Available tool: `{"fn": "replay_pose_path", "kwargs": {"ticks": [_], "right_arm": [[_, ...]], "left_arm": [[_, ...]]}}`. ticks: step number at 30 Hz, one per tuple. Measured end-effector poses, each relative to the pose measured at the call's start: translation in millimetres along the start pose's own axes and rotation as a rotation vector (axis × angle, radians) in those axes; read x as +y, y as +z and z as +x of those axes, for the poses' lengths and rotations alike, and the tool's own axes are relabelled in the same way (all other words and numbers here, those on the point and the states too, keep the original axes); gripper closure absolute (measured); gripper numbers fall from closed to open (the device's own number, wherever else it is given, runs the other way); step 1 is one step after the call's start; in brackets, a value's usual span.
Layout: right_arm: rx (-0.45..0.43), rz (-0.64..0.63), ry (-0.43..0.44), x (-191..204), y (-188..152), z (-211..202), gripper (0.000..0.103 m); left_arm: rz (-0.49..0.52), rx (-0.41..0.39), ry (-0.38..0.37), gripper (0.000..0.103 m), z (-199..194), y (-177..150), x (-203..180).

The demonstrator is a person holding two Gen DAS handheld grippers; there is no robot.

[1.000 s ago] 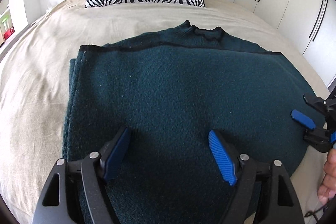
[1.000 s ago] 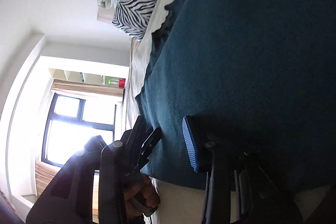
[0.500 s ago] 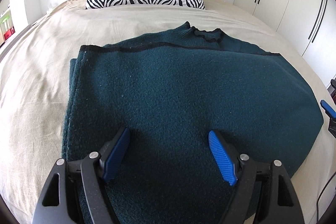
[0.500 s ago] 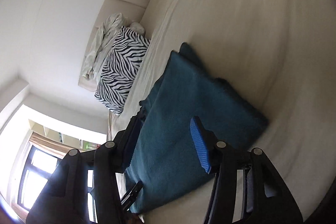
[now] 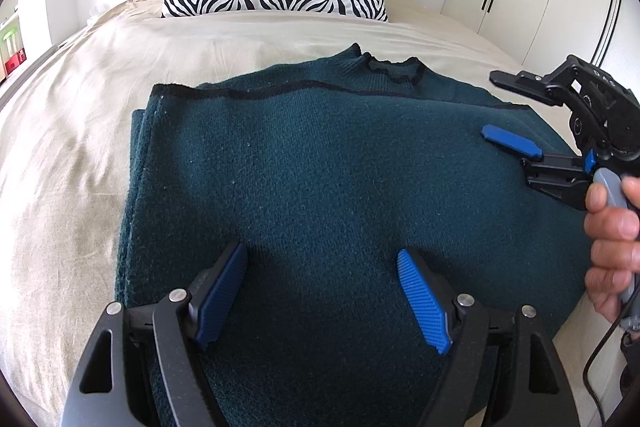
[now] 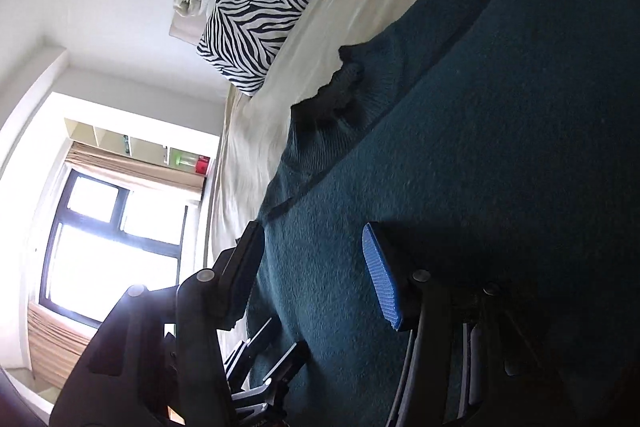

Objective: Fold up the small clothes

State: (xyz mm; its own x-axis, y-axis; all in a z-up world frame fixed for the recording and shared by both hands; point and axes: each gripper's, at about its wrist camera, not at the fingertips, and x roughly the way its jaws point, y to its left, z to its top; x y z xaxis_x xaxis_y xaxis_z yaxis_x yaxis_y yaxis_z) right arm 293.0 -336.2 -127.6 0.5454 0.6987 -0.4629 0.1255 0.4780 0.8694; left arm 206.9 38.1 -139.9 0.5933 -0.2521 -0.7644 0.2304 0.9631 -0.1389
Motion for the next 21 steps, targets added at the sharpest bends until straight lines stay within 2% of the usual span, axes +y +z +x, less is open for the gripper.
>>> {"fn": "replay_pose_path", "kwargs": {"ticks": [3, 6, 7, 9, 11, 12, 16, 19, 21], "right_arm": [[-0.120, 0.080, 0.048, -30.1, 27.2, -42.0, 0.056], [-0.293, 0.147, -0.084, -59.0, 40.6, -108.7, 0.055], [-0.331, 0.180, -0.081, -72.4, 47.2, -128.7, 0.055], [-0.399, 0.220, -0.068, -81.3, 36.4, -173.9, 0.050], [-0.469, 0.206, -0.159, -78.5, 14.9, -217.6, 0.039], [-0.495, 0.203, -0.155, -80.8, 2.2, -237.5, 0.037], [-0.500, 0.283, -0.037, -94.4, -56.0, -289.2, 0.035], [-0.447, 0.321, -0.018, -99.7, -83.6, -289.3, 0.035], [-0.404, 0.346, -0.054, -100.4, -87.8, -272.1, 0.035]], "left_arm": [[-0.003, -0.002, -0.007, 0.023, 0.5, 0.4, 1.6], [-0.003, -0.002, -0.009, 0.023, 0.0, 0.5, 1.6], [-0.004, -0.002, -0.009, 0.023, 0.1, 0.5, 1.6], [-0.003, -0.003, -0.009, 0.023, 0.1, 0.4, 1.6], [-0.003, -0.004, -0.009, 0.023, -0.1, 0.9, 1.8], [-0.002, -0.004, -0.009, 0.023, -0.5, 0.8, 1.2], [0.005, 0.000, 0.001, 0.023, -2.4, 2.7, -0.8], [-0.019, 0.022, 0.009, 0.024, -11.0, 6.4, -2.2], [-0.064, 0.023, -0.020, 0.024, -21.1, 9.6, -2.7]]}}
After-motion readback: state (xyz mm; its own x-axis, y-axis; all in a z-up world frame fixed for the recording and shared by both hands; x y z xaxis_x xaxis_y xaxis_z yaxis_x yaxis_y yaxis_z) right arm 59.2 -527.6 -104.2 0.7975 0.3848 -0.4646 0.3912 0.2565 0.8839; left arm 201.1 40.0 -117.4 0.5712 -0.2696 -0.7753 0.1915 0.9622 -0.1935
